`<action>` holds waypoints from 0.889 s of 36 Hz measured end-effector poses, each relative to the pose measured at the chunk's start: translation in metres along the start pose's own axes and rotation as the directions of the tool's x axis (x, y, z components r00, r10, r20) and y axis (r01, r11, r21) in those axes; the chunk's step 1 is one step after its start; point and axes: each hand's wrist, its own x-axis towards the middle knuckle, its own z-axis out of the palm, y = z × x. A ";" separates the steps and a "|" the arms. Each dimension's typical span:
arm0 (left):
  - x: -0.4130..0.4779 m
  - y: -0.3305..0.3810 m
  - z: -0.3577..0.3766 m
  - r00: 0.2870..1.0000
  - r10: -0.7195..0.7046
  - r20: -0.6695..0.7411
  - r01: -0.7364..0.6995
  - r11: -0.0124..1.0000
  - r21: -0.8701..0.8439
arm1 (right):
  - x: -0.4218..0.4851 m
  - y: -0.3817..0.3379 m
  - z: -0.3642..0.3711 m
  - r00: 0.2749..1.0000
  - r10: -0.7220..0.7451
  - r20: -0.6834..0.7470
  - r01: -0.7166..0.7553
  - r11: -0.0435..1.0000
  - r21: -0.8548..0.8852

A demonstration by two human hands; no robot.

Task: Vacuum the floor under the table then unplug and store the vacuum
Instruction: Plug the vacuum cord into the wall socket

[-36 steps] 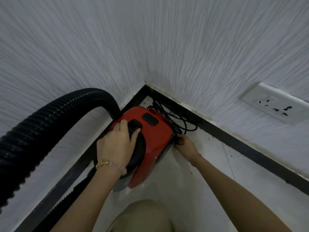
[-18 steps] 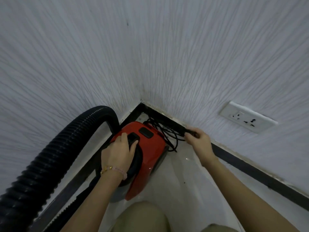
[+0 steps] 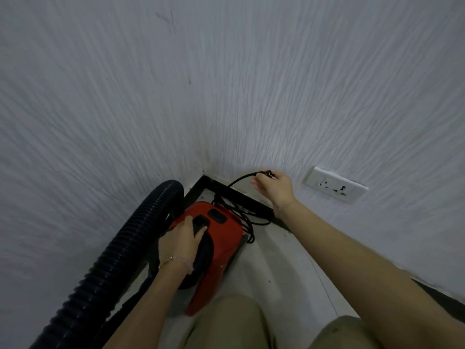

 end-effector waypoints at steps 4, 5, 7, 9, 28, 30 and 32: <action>-0.002 0.000 0.001 0.999 -0.033 0.012 0.034 0.997 -0.068 | 0.016 0.014 0.027 0.999 0.032 0.000 -0.032 0.997 0.067; -0.002 -0.001 0.002 0.998 -0.054 0.016 0.055 0.994 -0.094 | 0.020 0.019 0.034 0.999 0.032 -0.013 -0.031 0.998 0.062; -0.002 -0.003 0.004 0.999 -0.036 0.006 0.037 0.997 -0.075 | 0.027 0.031 0.045 0.997 0.008 -0.074 -0.006 1.000 0.016; -0.001 -0.005 0.007 1.000 -0.016 -0.004 0.016 0.998 -0.058 | 0.034 0.041 0.047 0.988 -0.050 -0.146 0.039 0.996 -0.076; -0.010 -0.040 -0.013 0.996 0.030 -0.083 -0.039 0.994 -0.103 | 0.042 0.069 -0.008 0.894 -0.445 -0.047 0.213 0.514 -0.831; -0.016 -0.043 -0.014 0.998 0.031 -0.062 -0.041 0.985 -0.168 | 0.043 0.066 -0.007 0.888 -0.459 -0.026 0.219 0.471 -0.854; -0.020 -0.046 -0.017 0.997 0.037 -0.071 -0.049 0.983 -0.177 | 0.043 0.065 -0.009 0.881 -0.473 -0.016 0.208 0.417 -0.885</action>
